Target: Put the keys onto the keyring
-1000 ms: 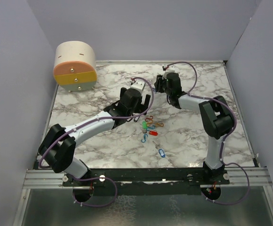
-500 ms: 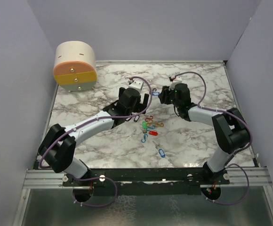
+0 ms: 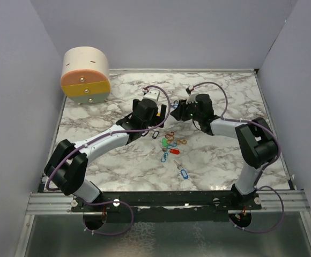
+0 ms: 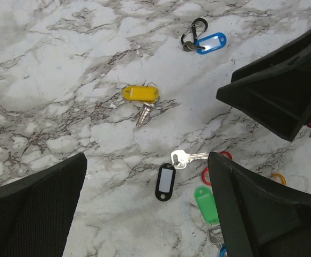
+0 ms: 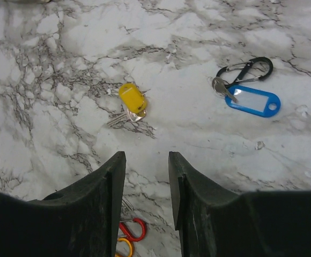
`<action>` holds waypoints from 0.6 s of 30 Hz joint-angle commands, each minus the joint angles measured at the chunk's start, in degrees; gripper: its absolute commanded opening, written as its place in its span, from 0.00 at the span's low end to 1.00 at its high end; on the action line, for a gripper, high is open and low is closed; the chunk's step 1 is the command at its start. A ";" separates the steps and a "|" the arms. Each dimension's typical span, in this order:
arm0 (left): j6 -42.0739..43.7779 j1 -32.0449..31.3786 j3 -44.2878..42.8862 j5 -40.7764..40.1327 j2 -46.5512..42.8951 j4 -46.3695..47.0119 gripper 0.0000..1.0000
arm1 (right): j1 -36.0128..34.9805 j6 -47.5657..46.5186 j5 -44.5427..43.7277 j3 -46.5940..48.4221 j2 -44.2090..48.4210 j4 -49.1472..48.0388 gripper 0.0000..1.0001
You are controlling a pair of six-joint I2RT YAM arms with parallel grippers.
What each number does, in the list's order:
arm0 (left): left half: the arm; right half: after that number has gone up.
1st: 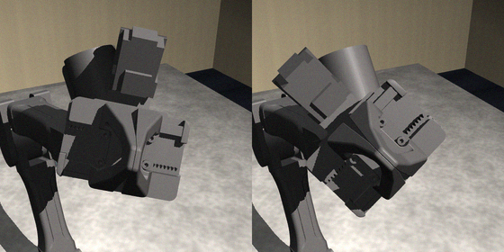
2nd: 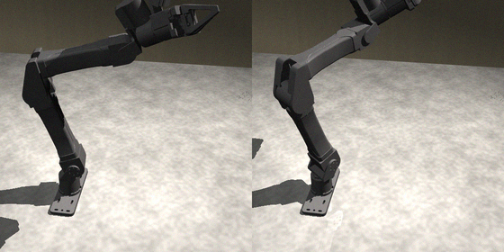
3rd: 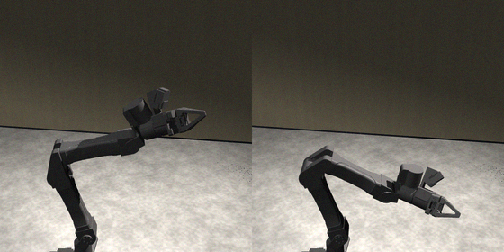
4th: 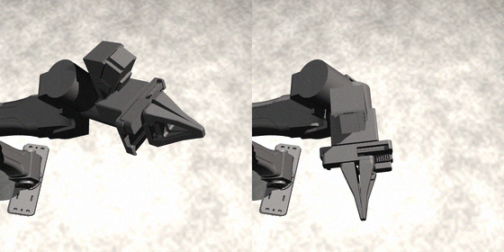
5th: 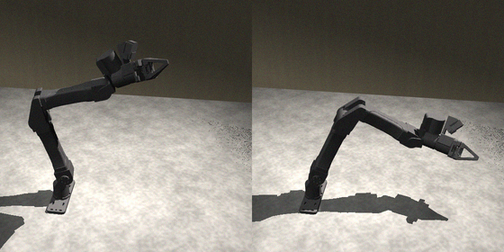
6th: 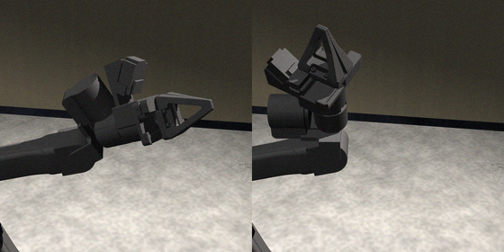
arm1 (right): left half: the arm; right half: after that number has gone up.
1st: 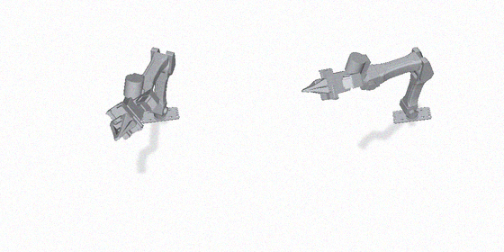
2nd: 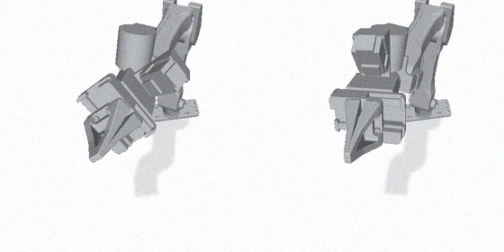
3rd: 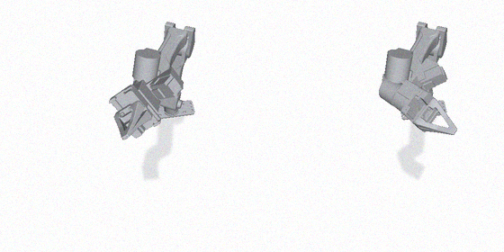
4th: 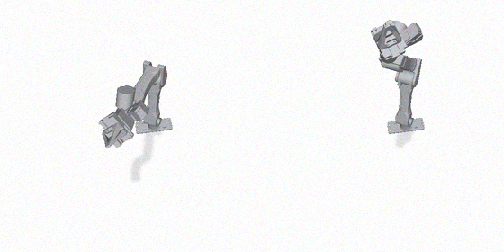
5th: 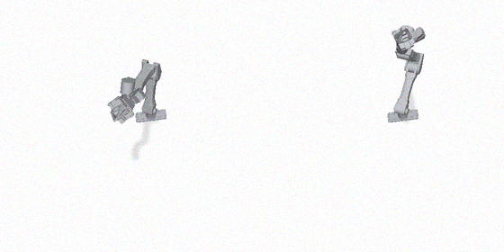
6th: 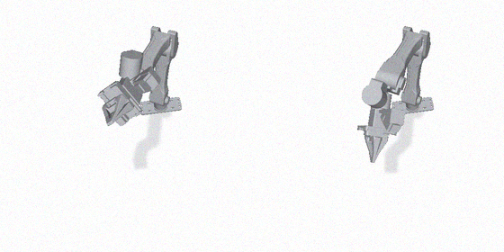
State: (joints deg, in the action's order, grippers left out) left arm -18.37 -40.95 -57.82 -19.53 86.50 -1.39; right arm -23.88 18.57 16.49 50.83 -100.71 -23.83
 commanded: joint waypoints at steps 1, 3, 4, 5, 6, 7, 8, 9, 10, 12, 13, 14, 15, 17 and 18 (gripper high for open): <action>-0.53 0.63 0.46 0.15 0.24 0.04 0.96 | -0.09 3.25 6.45 6.44 -5.92 -0.79 0.38; -0.60 0.90 0.62 0.02 0.24 -0.22 0.96 | -0.28 3.84 7.28 8.91 -8.48 -0.37 0.37; -0.68 0.95 0.74 0.02 0.19 -0.19 0.96 | -0.37 4.07 7.49 9.96 -9.63 -0.21 0.36; -0.70 1.03 0.85 0.05 0.13 -0.14 0.95 | -0.46 4.33 7.64 10.93 -10.59 0.02 0.35; -0.70 1.11 0.96 0.02 0.08 -0.11 0.95 | -0.47 4.63 7.83 11.72 -11.51 0.07 0.35; -0.76 1.20 1.02 0.02 0.05 -0.17 0.95 | -0.47 4.82 7.99 12.46 -12.47 -0.02 0.34; -0.79 1.29 1.09 0.02 0.07 -0.05 0.95 | -0.47 5.09 8.22 13.30 -13.46 0.04 0.34; -0.79 1.35 1.11 0.09 0.07 -0.06 0.95 | -0.54 5.22 8.59 14.24 -14.45 0.16 0.34; -0.79 1.46 1.12 0.18 0.15 -0.09 0.94 | -0.60 5.40 8.98 15.09 -15.39 0.31 0.33; -0.83 1.61 1.22 0.40 0.33 0.05 0.94 | -0.77 5.54 9.41 16.72 -17.23 0.89 0.32; -0.79 1.67 1.29 0.45 0.46 0.05 0.94 | -0.89 5.64 9.42 17.25 -17.97 0.89 0.32; -0.79 1.72 1.35 0.46 0.51 0.07 0.94 | -1.03 5.68 9.51 17.88 -18.63 1.04 0.32; -0.67 1.81 1.41 0.58 0.59 0.00 0.93 | -1.12 5.77 9.59 18.34 -19.22 1.14 0.32; -0.70 2.07 1.60 0.79 0.61 -0.02 0.92 | -1.30 5.93 9.68 19.06 -20.35 1.14 0.32; -0.64 2.12 1.71 0.99 0.61 0.03 0.92 | -1.34 6.09 9.70 19.24 -20.69 0.89 0.32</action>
State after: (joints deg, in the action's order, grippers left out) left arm -18.59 -39.33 -56.99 -19.51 86.54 -1.83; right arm -24.53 23.75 24.23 68.05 -119.28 -23.40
